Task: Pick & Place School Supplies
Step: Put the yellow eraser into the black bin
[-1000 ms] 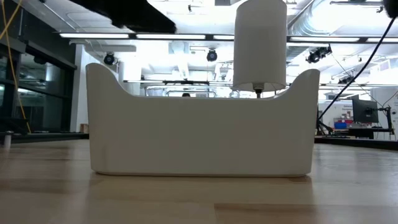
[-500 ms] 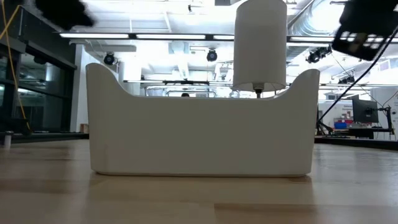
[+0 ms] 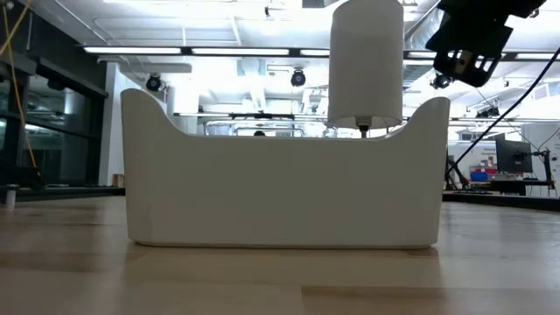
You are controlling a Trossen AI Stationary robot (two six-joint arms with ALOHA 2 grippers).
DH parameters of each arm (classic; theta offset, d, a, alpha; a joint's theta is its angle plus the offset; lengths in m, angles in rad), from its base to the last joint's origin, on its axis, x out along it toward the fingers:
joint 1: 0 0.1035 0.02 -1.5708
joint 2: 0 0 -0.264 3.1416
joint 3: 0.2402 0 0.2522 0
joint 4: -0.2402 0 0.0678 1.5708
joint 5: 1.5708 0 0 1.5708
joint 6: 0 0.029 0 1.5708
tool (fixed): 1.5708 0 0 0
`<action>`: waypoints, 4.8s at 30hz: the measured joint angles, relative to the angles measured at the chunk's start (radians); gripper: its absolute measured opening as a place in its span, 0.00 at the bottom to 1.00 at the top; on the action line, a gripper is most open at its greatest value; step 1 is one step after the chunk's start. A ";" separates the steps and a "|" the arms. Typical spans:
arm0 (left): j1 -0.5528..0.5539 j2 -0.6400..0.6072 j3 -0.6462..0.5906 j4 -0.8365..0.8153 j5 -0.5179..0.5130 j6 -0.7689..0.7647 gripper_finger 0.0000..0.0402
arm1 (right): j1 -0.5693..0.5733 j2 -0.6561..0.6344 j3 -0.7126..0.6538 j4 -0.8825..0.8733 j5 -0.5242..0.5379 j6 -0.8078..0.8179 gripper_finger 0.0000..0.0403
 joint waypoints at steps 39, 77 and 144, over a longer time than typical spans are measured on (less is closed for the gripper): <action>-0.072 0.269 0.000 0.002 0.215 -0.087 0.21 | -0.007 0.000 0.000 0.057 0.011 0.005 0.31; 0.397 0.062 0.270 -0.016 0.192 0.682 0.08 | -0.007 0.000 -0.001 0.146 0.067 -0.253 0.31; 0.629 0.310 0.380 0.698 0.015 1.391 0.08 | -0.060 0.151 -0.001 0.685 0.311 -1.000 0.14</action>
